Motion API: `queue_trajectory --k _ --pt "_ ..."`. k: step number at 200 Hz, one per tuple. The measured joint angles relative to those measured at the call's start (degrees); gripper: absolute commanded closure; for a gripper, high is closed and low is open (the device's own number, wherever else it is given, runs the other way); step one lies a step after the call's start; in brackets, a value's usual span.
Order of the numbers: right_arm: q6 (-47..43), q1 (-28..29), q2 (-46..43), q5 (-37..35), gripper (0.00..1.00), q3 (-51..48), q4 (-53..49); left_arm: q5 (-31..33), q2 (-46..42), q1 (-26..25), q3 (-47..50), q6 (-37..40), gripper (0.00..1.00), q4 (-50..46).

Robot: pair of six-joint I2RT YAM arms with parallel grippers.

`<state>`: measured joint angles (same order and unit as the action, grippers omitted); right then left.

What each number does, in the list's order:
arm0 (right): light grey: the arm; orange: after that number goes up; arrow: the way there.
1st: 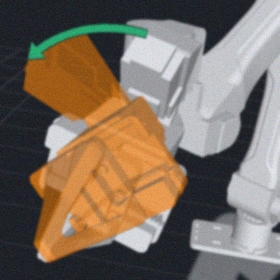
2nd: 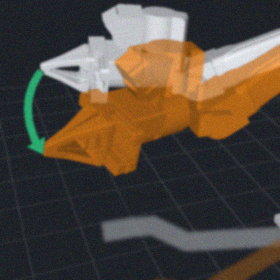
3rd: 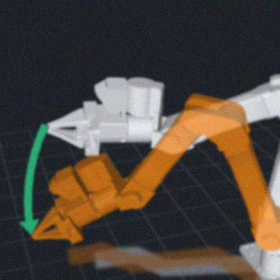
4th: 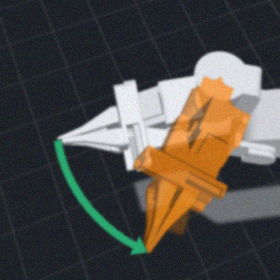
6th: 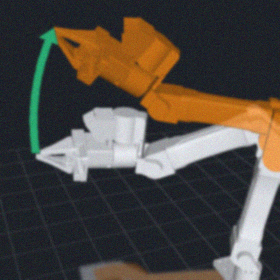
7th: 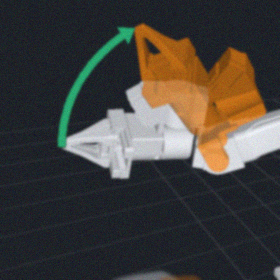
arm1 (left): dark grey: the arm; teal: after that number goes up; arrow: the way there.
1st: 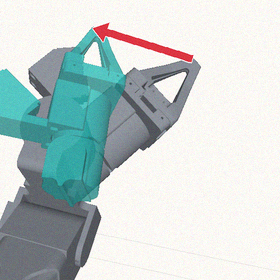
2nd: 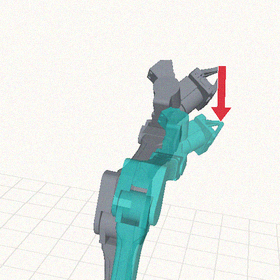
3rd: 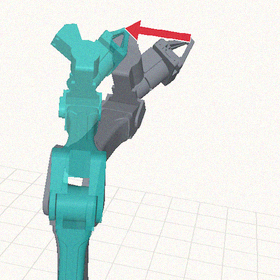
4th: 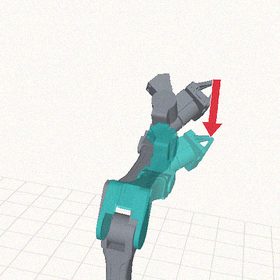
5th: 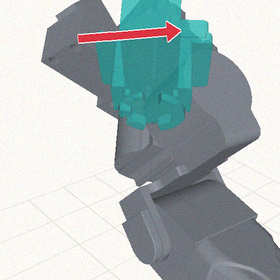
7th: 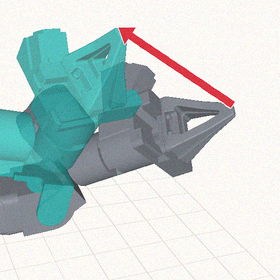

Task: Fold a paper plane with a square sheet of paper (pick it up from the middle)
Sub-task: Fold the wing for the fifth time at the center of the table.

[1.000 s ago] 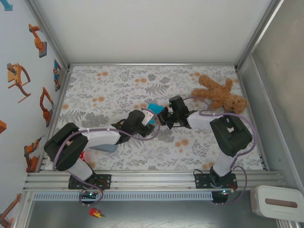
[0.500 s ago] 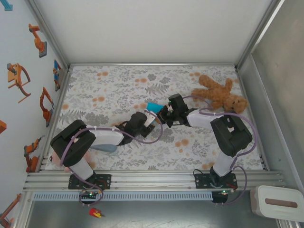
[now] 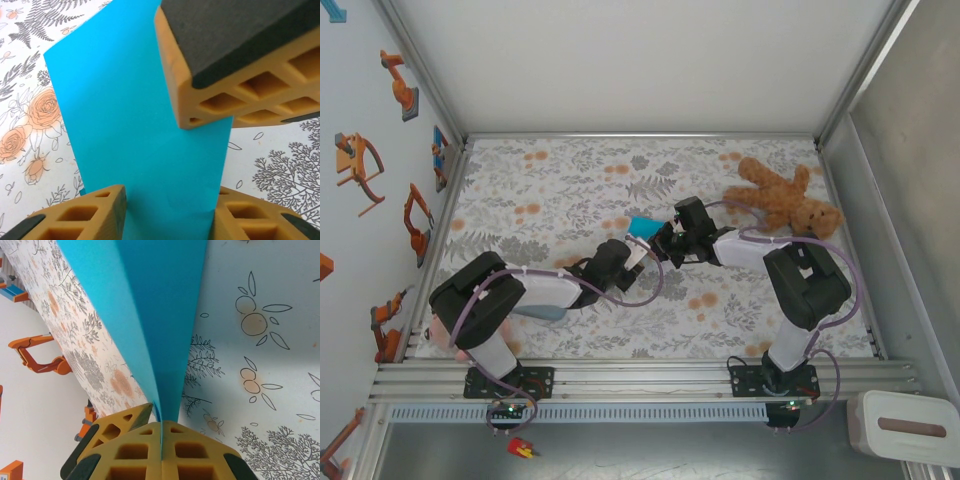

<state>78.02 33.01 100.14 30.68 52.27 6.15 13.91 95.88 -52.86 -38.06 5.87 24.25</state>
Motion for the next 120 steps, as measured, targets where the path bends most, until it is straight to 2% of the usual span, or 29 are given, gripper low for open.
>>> queue_trajectory --k 21,78,120 --pt "0.02 0.00 0.00 -0.02 0.92 0.00 -0.04 0.00 0.61 -0.04 0.00 0.00 0.67 0.20" --pt "-1.73 -0.74 0.00 -0.26 0.67 1.20 -3.65 -0.09 1.07 -0.04 0.22 -0.17 0.76 0.42" --pt "-4.52 -3.04 -1.01 -2.12 0.60 1.60 -8.09 -1.40 1.09 -0.02 0.33 -0.94 0.78 0.37"
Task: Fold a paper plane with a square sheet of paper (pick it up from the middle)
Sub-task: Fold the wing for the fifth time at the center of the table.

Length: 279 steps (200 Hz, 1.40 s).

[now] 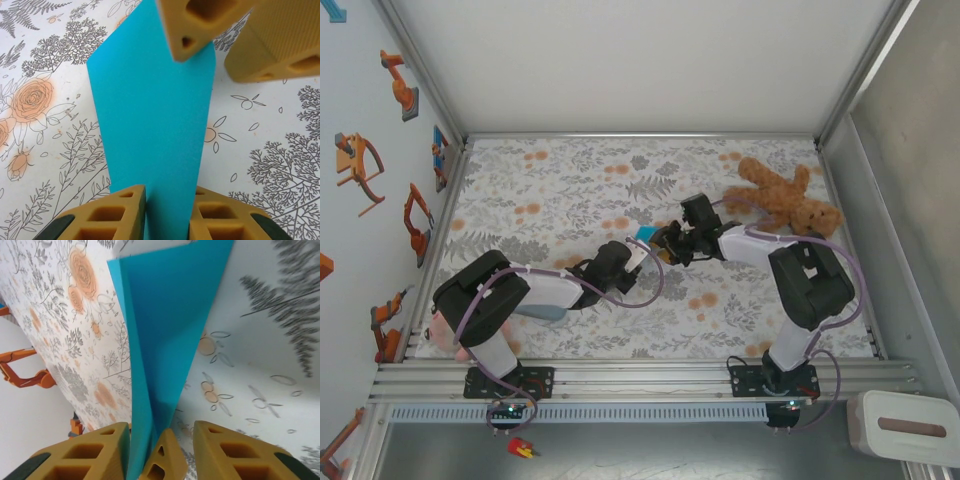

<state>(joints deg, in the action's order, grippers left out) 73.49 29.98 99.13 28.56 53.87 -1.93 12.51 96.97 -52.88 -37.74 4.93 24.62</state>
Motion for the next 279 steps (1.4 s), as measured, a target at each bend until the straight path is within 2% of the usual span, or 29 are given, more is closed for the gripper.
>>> queue_trajectory --k 41,148,279 --pt "-4.07 -2.60 -4.87 -3.85 0.57 0.00 -5.01 -4.07 0.35 0.68 0.00 -2.58 0.80 -0.04" --pt "-14.45 -3.98 -12.09 -10.64 0.55 -1.84 -9.64 -23.61 1.95 7.67 -0.20 -14.43 0.82 -0.74" --pt "-28.70 -3.98 -13.94 -8.79 0.48 -9.94 -2.21 -36.85 9.16 9.94 -14.21 -20.65 0.86 -17.53"
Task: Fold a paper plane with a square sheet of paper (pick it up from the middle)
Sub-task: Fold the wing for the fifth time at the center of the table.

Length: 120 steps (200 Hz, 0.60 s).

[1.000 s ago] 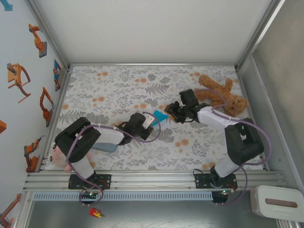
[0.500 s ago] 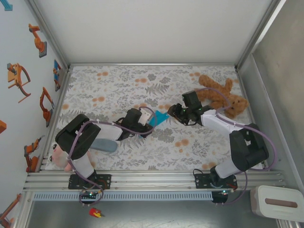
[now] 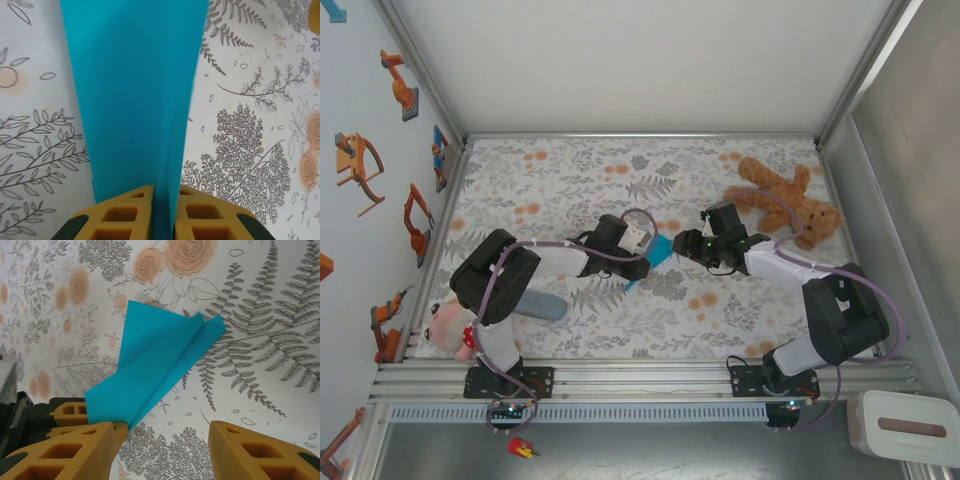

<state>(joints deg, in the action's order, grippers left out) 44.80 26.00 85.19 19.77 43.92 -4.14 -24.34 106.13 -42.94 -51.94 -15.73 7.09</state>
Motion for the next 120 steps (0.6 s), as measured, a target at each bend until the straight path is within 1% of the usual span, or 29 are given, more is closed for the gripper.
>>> queue_trajectory --k 29,49,103,120 --pt "-1.55 0.20 1.68 1.07 0.45 -0.02 1.90 -2.27 1.53 0.39 -2.82 -0.66 0.86 -3.41" --pt "-2.64 0.90 2.99 1.14 0.42 -0.02 1.90 -3.08 2.45 0.46 -4.63 -0.83 0.86 -5.73" --pt "-4.00 1.64 6.25 1.25 0.37 0.46 1.95 -5.68 4.52 1.05 -8.41 -1.33 0.86 -10.73" --pt "-4.26 1.75 7.72 1.36 0.33 1.14 1.92 -6.27 4.98 1.11 -9.11 -1.62 0.86 -11.54"
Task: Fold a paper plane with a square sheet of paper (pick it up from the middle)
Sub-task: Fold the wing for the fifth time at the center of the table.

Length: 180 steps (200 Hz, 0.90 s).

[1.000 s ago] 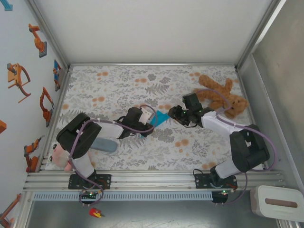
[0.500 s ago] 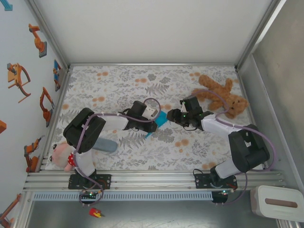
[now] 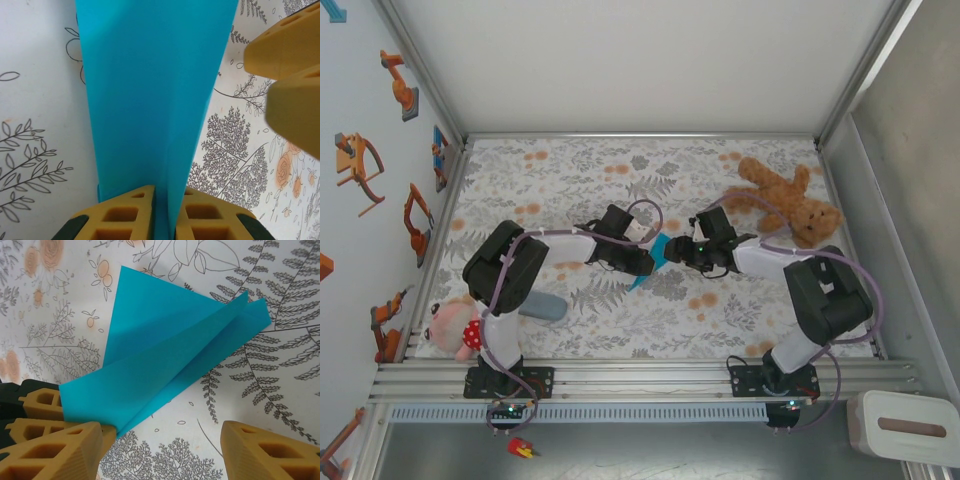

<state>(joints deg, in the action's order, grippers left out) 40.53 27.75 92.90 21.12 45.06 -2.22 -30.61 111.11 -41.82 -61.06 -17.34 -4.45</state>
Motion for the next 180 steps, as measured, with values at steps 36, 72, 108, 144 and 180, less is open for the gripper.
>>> queue_trajectory --k 36,72,108,144,180 --pt "-0.72 0.48 2.54 0.00 0.30 2.60 -0.09 -1.44 0.83 0.39 -1.09 -0.37 0.85 -1.25" --pt "-1.31 0.85 4.09 -1.16 0.30 4.70 -1.14 -2.51 1.38 0.68 -1.81 -0.83 0.85 -2.12" --pt "-1.57 1.27 6.23 -4.33 0.33 6.62 -3.74 -2.91 1.38 0.72 -1.84 -1.31 0.83 -2.21" --pt "-1.36 1.84 7.21 -6.71 0.34 8.72 -6.56 -3.28 1.38 0.72 -1.84 -1.55 0.82 -2.16" --pt "-0.79 2.19 8.33 -8.11 0.37 10.51 -9.03 -3.50 1.27 0.72 -1.84 -1.73 0.79 -2.16"
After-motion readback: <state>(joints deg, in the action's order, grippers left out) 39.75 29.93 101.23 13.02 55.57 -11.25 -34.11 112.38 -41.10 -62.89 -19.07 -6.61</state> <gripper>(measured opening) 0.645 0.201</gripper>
